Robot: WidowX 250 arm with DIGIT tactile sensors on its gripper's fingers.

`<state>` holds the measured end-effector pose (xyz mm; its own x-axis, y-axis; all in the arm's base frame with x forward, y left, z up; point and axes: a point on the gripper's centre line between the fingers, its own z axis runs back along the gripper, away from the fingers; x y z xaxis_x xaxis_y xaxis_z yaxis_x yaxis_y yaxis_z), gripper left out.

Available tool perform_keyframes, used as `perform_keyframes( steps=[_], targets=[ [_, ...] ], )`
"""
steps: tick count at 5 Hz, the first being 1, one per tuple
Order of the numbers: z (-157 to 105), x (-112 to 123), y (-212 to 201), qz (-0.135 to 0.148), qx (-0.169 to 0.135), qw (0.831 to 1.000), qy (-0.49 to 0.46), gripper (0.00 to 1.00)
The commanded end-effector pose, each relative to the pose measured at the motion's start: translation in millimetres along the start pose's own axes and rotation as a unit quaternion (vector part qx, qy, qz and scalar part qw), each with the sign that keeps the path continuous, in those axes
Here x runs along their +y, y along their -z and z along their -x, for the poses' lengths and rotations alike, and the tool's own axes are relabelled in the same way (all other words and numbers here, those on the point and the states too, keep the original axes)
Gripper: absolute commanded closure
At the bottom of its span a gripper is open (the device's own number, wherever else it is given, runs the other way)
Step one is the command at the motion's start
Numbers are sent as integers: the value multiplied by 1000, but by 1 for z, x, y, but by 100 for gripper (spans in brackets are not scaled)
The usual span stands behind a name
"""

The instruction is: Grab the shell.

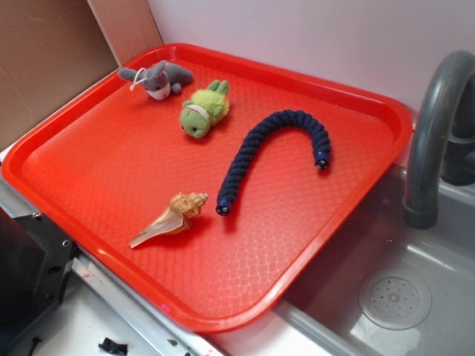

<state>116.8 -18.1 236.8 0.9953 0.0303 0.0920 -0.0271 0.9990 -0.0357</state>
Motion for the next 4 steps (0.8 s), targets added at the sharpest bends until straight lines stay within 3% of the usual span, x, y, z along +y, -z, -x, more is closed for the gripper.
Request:
perform_keyframes(
  steps=[1,2,4],
  targets=[
    [0,0,0,0,0,1000,0,0],
    [-9,-11,15,0,-30,998,49,0],
    [-23,-43,60,0,-43,990,134,0]
  ],
)
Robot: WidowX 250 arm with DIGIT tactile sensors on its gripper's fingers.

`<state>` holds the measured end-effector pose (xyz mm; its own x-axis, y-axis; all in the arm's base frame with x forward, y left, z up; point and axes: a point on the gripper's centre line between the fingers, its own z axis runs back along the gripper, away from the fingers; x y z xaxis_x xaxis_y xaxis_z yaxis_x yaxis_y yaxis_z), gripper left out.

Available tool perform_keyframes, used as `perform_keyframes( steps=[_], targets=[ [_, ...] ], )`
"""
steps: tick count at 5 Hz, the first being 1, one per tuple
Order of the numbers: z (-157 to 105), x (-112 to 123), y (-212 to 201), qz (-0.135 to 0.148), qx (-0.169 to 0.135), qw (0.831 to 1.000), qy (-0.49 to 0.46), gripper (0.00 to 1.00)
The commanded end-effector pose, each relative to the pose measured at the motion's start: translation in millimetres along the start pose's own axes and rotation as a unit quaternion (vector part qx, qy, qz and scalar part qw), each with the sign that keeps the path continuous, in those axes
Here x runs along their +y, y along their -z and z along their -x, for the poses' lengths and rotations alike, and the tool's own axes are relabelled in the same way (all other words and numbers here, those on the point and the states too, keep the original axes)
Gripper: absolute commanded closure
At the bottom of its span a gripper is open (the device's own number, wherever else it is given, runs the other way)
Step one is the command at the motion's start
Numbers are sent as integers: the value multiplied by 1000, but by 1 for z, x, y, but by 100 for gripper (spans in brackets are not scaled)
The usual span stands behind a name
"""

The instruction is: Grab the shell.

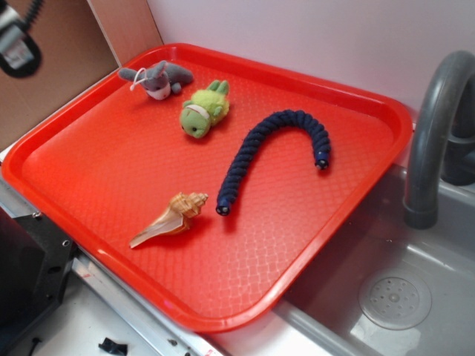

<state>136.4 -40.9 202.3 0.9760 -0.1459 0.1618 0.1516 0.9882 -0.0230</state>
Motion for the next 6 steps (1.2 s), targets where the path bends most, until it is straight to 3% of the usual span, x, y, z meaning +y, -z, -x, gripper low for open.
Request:
perform_keyframes(
  steps=[1,2,3,4,5,6],
  targets=[
    [-8,-31,48,15,9,996,85,0],
    [-8,-41,84,7,41,993,108,0],
    [-9,-40,123,-16,86,989,123,0],
    [-10,-40,154,-37,111,982,146,0],
    [-8,-48,179,-31,140,972,184,0],
    [-7,-56,188,-13,145,965,217,0]
  ],
)
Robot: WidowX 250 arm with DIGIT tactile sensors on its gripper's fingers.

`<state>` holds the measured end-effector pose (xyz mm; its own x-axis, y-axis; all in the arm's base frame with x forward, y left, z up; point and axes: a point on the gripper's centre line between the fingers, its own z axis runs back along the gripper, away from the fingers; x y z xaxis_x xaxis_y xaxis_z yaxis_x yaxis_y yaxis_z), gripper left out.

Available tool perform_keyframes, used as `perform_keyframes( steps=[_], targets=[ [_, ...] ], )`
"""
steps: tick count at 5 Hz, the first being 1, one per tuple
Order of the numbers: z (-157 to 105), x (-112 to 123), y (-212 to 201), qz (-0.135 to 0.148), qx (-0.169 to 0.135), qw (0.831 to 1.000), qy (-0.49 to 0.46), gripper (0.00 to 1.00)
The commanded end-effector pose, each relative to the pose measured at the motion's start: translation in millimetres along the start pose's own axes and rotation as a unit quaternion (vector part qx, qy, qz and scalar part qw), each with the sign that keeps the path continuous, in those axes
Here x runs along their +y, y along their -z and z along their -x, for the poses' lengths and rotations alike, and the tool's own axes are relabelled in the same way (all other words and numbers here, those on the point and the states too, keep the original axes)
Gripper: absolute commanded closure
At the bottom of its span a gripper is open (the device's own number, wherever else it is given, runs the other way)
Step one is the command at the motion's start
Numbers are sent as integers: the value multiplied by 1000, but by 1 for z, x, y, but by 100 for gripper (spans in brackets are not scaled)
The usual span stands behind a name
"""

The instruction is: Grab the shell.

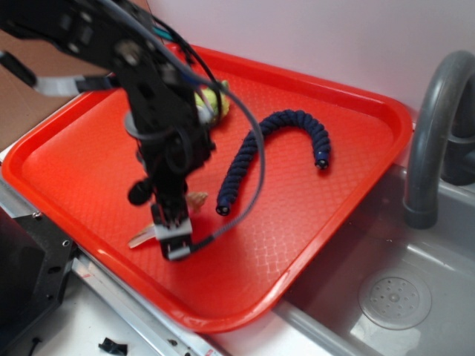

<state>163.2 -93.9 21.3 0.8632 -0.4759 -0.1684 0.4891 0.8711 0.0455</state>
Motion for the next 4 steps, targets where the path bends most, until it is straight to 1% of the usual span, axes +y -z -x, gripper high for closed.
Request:
perform_keyframes(
  steps=[1,2,3,4],
  targets=[
    [-9,-10,2,11,-25,999,35,0],
    [-9,-8,3,11,-30,999,35,100],
    [-9,2,-10,33,-25,998,-38,100],
    [-6,11,-50,17,-20,994,-102,100]
  ],
)
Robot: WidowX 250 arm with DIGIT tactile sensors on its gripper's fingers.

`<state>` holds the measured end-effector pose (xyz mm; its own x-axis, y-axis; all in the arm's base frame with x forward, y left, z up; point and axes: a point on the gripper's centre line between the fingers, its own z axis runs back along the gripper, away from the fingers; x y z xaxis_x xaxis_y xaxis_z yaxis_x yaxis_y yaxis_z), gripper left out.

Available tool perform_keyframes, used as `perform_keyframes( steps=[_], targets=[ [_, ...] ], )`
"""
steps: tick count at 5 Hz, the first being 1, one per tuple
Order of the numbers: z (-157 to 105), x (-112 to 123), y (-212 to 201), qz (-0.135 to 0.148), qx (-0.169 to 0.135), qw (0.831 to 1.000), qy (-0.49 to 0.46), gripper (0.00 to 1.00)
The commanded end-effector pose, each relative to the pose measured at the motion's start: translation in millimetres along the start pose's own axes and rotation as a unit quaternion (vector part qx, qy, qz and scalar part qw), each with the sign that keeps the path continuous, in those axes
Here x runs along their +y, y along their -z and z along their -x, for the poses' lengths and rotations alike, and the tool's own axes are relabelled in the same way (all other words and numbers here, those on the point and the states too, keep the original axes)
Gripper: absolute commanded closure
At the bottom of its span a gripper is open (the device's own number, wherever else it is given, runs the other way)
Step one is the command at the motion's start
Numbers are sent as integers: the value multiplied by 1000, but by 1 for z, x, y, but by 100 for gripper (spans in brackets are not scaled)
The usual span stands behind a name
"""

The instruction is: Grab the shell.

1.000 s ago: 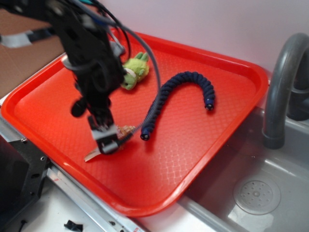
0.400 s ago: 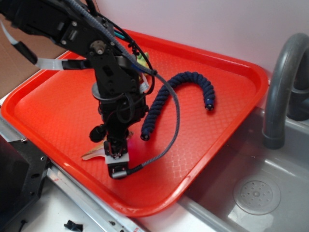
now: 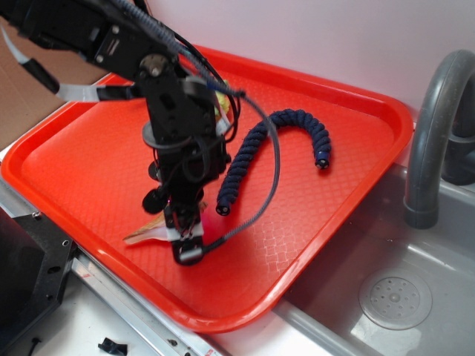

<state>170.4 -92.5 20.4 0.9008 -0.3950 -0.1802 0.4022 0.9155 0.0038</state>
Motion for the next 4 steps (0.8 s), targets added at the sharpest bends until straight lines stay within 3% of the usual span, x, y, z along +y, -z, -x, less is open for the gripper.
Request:
perform_keyframes(
  steps=[1,3,4],
  targets=[
    [12,9,-95,-14,-58,991,-119,100],
    [68,40,-184,41,-130,959,-248,100],
    [79,45,-204,34,-150,956,-249,100]
  ],
)
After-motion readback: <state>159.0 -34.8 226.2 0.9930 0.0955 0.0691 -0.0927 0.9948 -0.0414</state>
